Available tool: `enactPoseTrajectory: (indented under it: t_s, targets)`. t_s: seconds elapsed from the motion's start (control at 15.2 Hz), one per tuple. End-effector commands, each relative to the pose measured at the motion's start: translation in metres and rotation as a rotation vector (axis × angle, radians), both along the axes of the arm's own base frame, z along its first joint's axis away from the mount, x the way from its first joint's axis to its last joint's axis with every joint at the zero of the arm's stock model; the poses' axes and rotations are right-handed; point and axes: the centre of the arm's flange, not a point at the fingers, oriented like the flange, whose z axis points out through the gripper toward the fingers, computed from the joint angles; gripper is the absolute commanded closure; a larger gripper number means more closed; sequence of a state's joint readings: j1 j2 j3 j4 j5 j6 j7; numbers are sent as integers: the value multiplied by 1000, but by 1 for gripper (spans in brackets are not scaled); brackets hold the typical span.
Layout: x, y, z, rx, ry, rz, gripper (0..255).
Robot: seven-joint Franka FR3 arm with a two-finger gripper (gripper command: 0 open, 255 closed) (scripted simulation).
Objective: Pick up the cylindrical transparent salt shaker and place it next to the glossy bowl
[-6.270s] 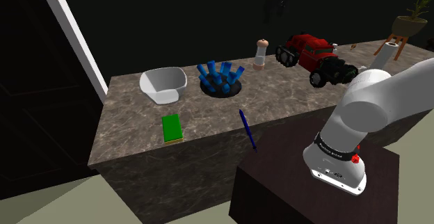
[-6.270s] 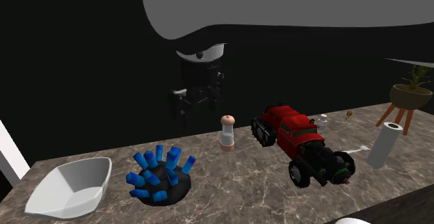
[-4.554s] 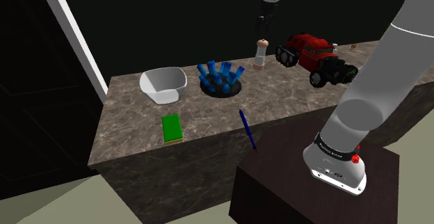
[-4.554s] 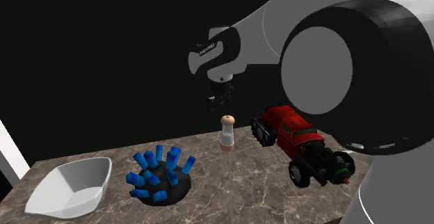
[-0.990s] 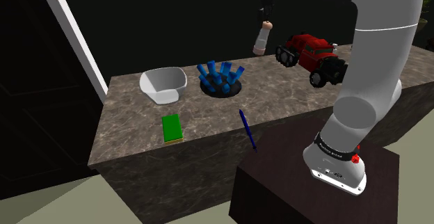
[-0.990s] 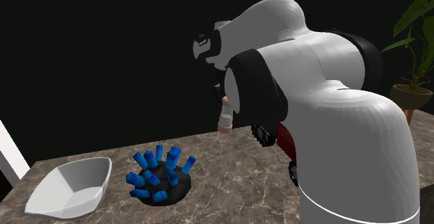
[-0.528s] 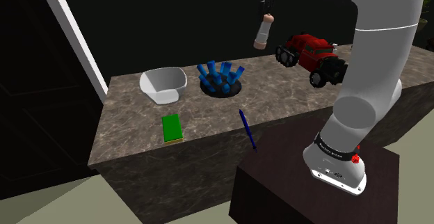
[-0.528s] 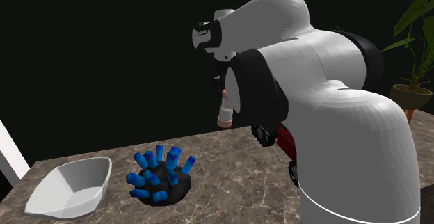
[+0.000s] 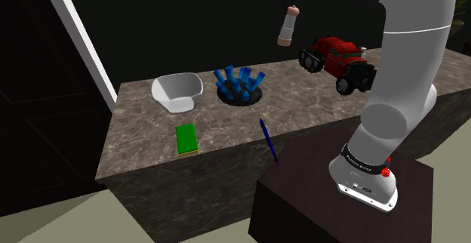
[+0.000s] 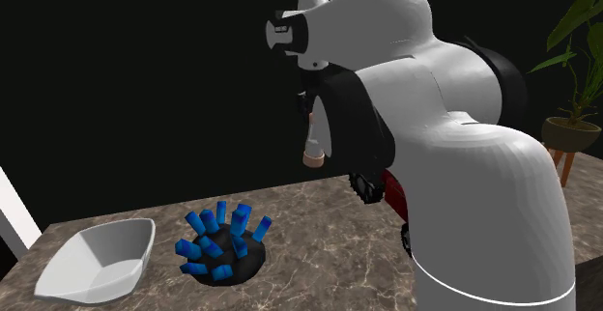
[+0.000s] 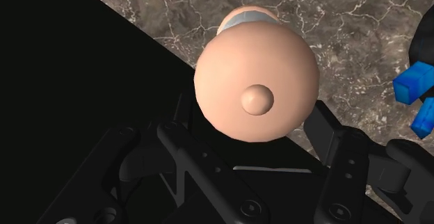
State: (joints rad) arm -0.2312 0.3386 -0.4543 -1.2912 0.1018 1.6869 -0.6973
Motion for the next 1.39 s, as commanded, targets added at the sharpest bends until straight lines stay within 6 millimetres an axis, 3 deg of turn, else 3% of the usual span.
enactPoseTrajectory:
  t_s: [0.0, 0.86, 1.32]
  targets:
    - [0, 0, 12, 0, 0, 0, 255]
    - [0, 0, 78, 0, 0, 0, 255]
    - [-10, 92, 78, 0, 0, 0, 255]
